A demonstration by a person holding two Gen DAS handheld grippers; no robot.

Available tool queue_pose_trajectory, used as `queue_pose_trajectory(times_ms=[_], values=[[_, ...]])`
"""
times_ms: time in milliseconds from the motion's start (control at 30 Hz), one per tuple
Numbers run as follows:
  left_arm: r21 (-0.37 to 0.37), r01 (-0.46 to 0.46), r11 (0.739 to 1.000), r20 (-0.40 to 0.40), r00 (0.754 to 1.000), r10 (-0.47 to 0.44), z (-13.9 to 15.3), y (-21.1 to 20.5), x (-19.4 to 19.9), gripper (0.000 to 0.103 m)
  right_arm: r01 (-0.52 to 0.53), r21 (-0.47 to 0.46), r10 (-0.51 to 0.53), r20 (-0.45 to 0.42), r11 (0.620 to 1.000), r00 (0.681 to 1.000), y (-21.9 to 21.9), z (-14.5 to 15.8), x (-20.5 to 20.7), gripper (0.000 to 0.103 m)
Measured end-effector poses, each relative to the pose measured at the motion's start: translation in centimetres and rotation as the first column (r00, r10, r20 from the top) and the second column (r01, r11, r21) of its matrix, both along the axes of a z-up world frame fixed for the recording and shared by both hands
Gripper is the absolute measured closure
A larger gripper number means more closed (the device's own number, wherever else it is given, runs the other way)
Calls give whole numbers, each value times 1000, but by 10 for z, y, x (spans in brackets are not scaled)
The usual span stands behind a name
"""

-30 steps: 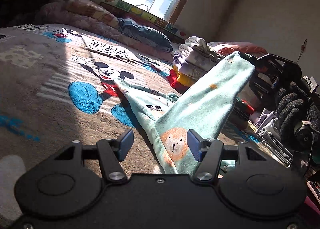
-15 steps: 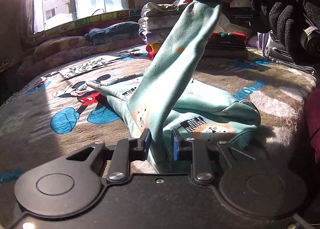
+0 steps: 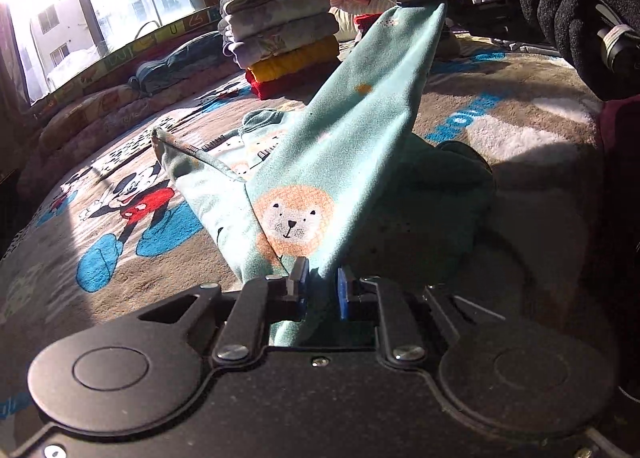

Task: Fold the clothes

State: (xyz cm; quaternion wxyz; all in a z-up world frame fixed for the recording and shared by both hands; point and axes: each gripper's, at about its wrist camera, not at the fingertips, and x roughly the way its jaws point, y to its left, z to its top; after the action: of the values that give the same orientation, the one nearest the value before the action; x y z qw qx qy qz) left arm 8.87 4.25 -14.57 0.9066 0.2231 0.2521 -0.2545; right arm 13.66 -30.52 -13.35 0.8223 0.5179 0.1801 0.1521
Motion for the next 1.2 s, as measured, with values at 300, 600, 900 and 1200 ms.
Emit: queue_pose_trajectory(times_ms=[300,600,900,1200], values=[[-315,-33,948,-77,997,8,32,63,-2,73,-26,-100,14,-112,995,994,-11,-45,4,93],[-399,-169,901,-51,985,162,37,85,17,83,-51,-58,47,-66,997,997,-13,-61,1,93],[-219,-60,974,-187,982,18,3,37,37,83,-48,-9,48,-66,999,997,-16,-71,0,93],[-395,-219,892,-142,974,176,34,81,93,83,-42,45,43,-17,998,999,-16,-69,-4,93]])
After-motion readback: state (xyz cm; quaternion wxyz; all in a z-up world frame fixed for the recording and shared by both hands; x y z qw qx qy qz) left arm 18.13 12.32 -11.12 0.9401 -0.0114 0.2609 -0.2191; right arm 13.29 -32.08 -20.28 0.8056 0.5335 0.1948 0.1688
